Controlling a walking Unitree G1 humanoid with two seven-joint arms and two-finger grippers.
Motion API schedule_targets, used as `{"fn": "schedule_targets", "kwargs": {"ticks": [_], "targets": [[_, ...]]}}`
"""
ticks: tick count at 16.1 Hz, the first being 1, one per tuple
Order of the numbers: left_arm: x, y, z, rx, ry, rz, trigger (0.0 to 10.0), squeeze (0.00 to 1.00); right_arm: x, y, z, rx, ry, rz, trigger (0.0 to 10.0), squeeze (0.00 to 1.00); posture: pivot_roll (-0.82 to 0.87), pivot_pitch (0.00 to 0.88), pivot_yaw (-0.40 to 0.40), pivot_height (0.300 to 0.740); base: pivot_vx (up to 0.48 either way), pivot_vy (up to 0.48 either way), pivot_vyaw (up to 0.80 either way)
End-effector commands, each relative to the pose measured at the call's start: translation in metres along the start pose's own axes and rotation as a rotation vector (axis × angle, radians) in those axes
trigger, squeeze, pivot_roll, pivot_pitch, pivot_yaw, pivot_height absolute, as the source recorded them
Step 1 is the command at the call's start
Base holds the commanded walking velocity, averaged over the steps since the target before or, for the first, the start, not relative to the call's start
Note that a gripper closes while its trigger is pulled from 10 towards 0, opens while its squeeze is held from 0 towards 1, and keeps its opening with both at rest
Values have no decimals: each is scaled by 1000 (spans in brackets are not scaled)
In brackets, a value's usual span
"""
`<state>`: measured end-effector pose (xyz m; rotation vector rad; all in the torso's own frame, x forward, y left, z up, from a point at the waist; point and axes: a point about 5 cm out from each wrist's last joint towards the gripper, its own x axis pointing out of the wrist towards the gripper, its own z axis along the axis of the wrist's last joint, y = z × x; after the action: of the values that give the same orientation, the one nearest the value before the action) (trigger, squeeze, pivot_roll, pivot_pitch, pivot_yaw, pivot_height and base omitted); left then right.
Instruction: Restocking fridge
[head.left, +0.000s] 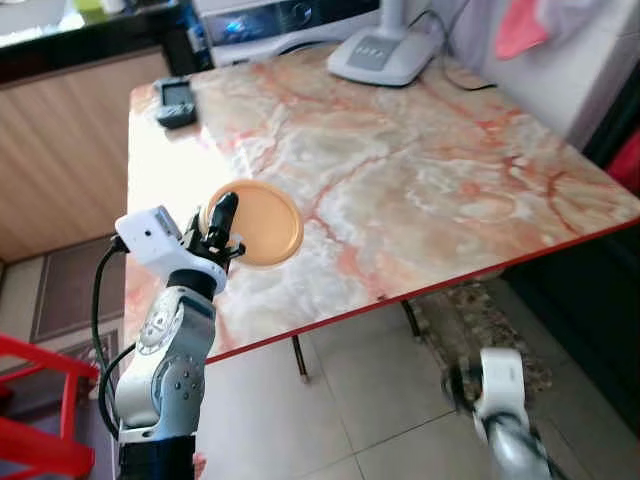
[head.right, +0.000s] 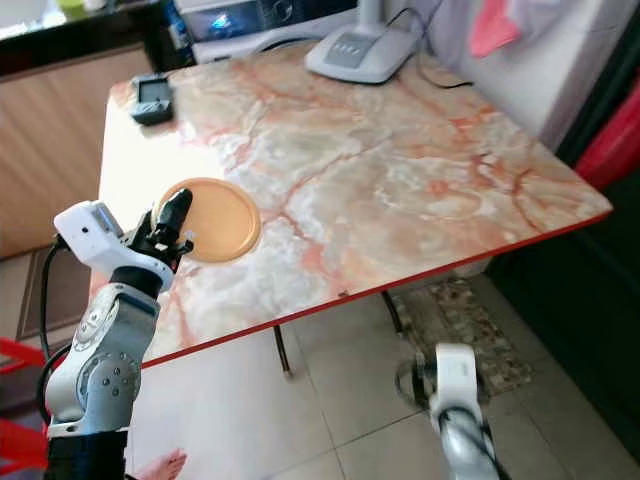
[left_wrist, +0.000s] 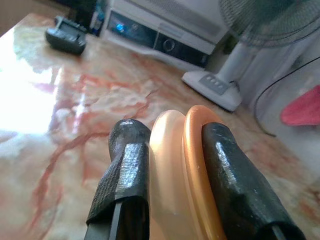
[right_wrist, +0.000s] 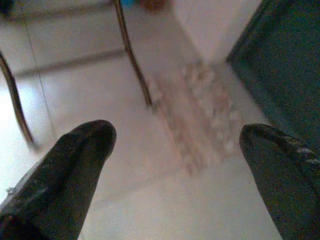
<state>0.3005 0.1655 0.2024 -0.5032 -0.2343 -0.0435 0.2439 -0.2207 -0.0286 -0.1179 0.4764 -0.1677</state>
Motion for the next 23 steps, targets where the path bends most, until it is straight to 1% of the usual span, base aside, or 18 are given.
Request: {"fn": "schedule_targets", "kwargs": {"ticks": [1,2,3,4,5,6,7,8,9,10,12,13,15,18,19,23], "targets": [[-3,-3,8,23,-45,-10,10000,0,0,-5,3,-10,-37,-6,10000,0,73,161,49,740,0,0,0],[-4,-3,8,23,-43,-12,10000,0,-1,-10,10,-33,-96,-12,10000,0,69,167,49,740,0,0,0],[-4,-3,8,25,-42,-15,10000,0,-2,-12,10,-40,-116,-20,10000,0,67,168,49,740,0,0,0],[-3,-4,7,27,-39,-19,10000,0,-7,-17,5,-80,-130,-42,10000,0,58,171,49,740,0,0,0],[-3,-5,7,25,-39,-20,10000,0,-14,-20,-11,-121,-59,-41,10000,0,52,175,48,740,0,0,0],[-2,-5,6,23,-36,-22,10000,0,-21,-22,-26,-125,0,-30,10000,0,47,175,48,740,0,0,0],[-2,-6,5,19,-33,-26,10000,0,-32,-31,-52,-114,131,-46,10000,0,48,175,49,740,0,0,0],[-1,-7,4,16,-31,-29,10000,0,-41,-37,-67,-77,210,-71,10000,0,46,176,47,740,0,0,0],[-1,-7,4,14,-35,-30,10000,0,-59,-49,-94,-50,375,-121,10000,0,51,177,44,740,0,0,0],[0,-6,5,15,-37,-29,10000,0,-68,-51,-106,-38,444,-128,10000,0,57,173,49,740,0,0,0],[0,-6,6,20,-38,-29,10000,0,-71,-47,-110,-29,466,-118,10000,0,64,174,49,740,0,0,0],[1,-5,6,23,-40,-29,10000,0,-72,-37,-112,-17,468,-83,10000,0,71,175,53,740,0,0,0],[1,-4,8,27,-47,-25,10000,0,-67,-18,-110,30,468,-35,10000,0,75,174,50,740,0,0,0],[1,-4,9,30,-51,-20,10000,0,-64,-4,-107,52,468,6,10000,0,83,175,44,740,0,0,0],[0,-3,9,31,-54,-16,10000,0,-64,1,-107,68,476,34,10000,0,83,176,42,740,0,0,-531],[0,-3,8,28,-52,-13,10000,0,-66,7,-109,79,493,64,10000,0,83,173,41,740,0,0,-791]]}}
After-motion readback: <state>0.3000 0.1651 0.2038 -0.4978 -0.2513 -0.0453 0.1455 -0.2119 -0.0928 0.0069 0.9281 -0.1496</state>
